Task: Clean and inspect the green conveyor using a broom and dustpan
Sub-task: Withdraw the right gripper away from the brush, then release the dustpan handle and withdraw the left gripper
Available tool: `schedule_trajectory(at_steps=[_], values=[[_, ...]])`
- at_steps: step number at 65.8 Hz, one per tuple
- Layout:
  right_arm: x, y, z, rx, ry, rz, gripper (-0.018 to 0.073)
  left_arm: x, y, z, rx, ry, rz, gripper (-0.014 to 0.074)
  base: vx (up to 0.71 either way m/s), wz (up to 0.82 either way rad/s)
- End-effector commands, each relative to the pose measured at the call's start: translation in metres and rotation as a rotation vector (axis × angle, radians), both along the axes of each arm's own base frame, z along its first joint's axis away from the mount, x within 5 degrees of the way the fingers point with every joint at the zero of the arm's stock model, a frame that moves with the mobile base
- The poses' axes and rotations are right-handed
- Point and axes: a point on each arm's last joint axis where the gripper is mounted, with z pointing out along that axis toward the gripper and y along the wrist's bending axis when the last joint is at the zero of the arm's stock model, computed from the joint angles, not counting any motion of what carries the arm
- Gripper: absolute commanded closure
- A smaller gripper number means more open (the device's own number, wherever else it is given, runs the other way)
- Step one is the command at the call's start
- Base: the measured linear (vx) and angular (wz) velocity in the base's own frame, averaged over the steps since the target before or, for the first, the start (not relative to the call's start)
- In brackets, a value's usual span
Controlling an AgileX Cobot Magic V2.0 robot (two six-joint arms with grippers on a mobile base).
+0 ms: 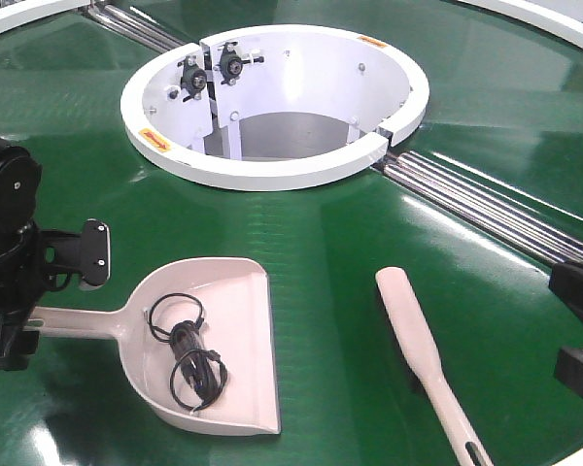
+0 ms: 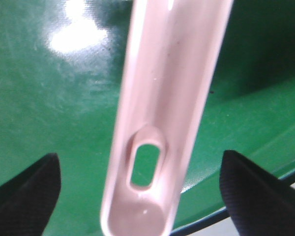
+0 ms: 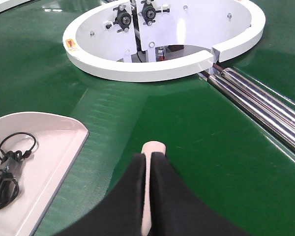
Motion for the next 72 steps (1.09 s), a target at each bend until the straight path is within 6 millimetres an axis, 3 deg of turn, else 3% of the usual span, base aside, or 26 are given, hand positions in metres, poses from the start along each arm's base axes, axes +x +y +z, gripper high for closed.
schedule_trajectory(at_steps=[1, 13, 29, 38, 50, 55, 62, 72], values=[[0.002, -0.001, 0.015, 0.018, -0.095, -0.011, 0.0569, -0.007, 0.002, 0.032, 0.008, -0.101, 0.007, -0.0031, 0.0, 0.0], [0.002, -0.001, 0.014, 0.016, -0.088, -0.01, 0.0569, -0.022, 0.005, 0.065, -0.03, -0.243, 0.049, -0.0006, 0.0, 0.0], [0.002, -0.001, 0.013, 0.013, -0.079, -0.009, 0.0569, -0.051, 0.011, 0.125, -0.2, -0.615, 0.251, 0.0087, 0.0, 0.0], [0.002, -0.001, 0.014, 0.015, -0.084, -0.01, 0.0568, -0.066, 0.013, 0.156, -0.355, -0.844, 0.382, 0.0257, 0.0, 0.0], [0.002, -0.001, 0.02, 0.019, -0.165, -0.013, 0.0568, -0.086, 0.016, 0.188, -0.573, -1.046, 0.549, 0.0614, 0.0, 0.0], [0.001, -0.003, 0.02, 0.016, -0.242, -0.016, 0.0566, -0.097, 0.014, 0.2, -0.734, -1.119, 0.609, 0.0622, 0.0, 0.0], [-0.004, -0.005, 0.009, 0.031, -0.348, -0.031, 0.0566, -0.113, 0.011, 0.199, -0.906, -1.183, 0.612, 0.0621, 0.0, 0.0], [-0.005, -0.007, -0.018, 0.031, -0.351, -0.04, 0.0565, -0.137, 0.01, 0.155, -1.088, -1.208, 0.622, 0.062, 0.0, 0.0]])
